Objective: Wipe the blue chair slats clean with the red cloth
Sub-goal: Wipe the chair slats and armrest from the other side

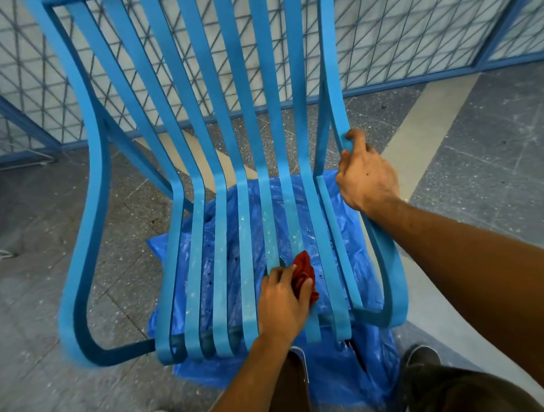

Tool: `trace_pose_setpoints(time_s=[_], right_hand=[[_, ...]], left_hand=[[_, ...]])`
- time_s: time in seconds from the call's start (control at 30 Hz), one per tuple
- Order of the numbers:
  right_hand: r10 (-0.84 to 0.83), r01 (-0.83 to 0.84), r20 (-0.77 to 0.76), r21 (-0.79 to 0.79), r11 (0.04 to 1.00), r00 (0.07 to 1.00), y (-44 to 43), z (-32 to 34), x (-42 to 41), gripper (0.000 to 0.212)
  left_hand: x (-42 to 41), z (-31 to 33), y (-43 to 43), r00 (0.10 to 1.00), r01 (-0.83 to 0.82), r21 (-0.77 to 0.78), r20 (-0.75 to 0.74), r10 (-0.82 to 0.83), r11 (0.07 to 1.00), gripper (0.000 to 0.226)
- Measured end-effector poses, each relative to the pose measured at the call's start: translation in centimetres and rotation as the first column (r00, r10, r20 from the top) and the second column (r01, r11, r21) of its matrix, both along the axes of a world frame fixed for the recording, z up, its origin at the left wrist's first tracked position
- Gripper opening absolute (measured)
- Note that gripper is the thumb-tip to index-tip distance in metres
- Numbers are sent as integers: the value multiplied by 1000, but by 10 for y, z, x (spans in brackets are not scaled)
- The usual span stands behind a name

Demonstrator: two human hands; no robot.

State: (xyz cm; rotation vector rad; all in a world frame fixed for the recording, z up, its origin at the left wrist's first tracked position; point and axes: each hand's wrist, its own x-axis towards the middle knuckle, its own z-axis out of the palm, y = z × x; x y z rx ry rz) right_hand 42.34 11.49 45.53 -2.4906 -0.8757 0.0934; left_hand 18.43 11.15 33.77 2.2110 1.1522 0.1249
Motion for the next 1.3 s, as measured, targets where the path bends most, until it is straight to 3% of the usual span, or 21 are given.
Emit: trace_pose_setpoints(time_s=[0.07, 0.17, 0.57, 0.67, 0.77, 1.0, 1.13, 1.23, 1.3], right_hand=[[0, 0, 2, -3, 1000, 1000, 0, 0, 1, 31], [2, -2, 1, -2, 1000, 1000, 0, -1, 2, 31], [7, -8, 25, 27, 1000, 1000, 1, -6, 4, 28], [12, -13, 30, 29, 999, 999, 1, -7, 5, 28], [15, -16, 34, 32, 999, 999, 1, -6, 6, 28], [67, -71, 164, 20, 997, 984, -1, 0, 3, 33], [208, -168, 302, -153, 974, 930, -2, 6, -14, 47], [298, -281, 202, -109, 954, 933, -4, 3, -49, 57], [318, -316, -66, 49, 948, 946, -12, -7, -79, 52]], left_hand=[[-1, -1, -12, 988, 99, 47, -121, -93, 994, 75], [-3, -6, -17, 976, 144, 67, -175, -131, 987, 69], [46, 2, 56, 981, -163, 6, 103, 162, 987, 46], [47, -6, 53, 993, -74, -47, 89, 78, 996, 51], [43, -9, 44, 996, 76, 55, -57, -73, 996, 68], [9, 8, 30, 929, 324, 98, -222, -296, 941, 65], [0, 11, 16, 926, 324, 84, -231, -298, 942, 63], [-9, 11, 8, 934, 312, 77, -207, -291, 947, 61], [-15, 10, 6, 947, 292, 60, -158, -279, 955, 59]])
